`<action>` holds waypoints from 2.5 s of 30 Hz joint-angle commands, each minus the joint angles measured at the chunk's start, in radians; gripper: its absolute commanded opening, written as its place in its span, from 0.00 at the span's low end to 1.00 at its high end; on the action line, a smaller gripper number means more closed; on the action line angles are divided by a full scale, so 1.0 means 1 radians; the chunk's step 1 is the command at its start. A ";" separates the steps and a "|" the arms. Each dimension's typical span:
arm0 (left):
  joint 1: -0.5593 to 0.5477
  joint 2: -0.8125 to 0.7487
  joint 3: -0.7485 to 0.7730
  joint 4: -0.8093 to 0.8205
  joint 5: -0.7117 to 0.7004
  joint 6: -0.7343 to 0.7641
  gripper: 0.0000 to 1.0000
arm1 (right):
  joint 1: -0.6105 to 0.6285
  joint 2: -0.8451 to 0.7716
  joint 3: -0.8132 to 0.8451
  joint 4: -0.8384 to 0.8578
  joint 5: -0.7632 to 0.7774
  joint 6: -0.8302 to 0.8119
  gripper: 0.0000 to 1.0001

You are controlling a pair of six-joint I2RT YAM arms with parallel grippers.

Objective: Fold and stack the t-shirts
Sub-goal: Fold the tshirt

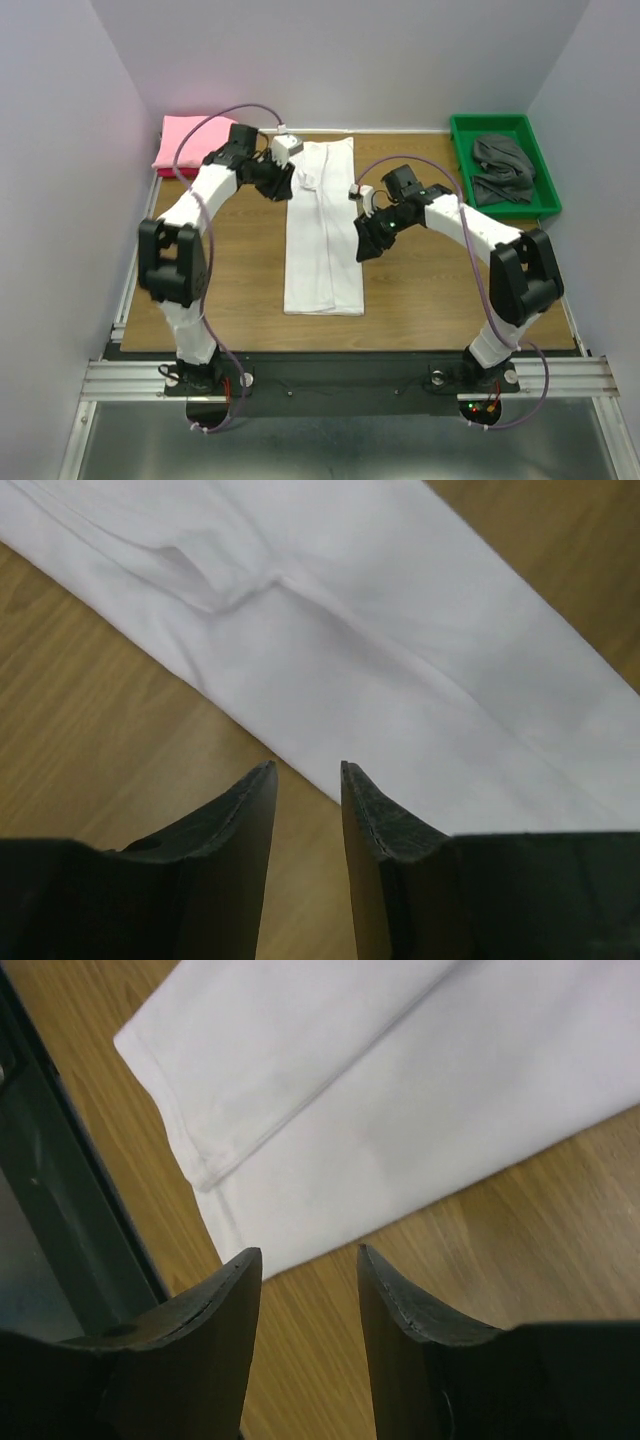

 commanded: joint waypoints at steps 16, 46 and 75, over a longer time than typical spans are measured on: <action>-0.132 -0.985 -1.106 0.011 0.208 0.918 0.61 | 0.368 -0.457 -0.494 0.201 0.383 -0.529 0.60; -0.358 -0.722 -1.146 0.125 0.049 0.868 0.40 | 0.476 -0.333 -0.691 0.478 0.409 -0.611 0.28; -0.180 -0.780 -0.853 -0.054 0.236 0.683 0.00 | 0.270 -0.427 -0.375 0.234 0.419 -0.469 0.01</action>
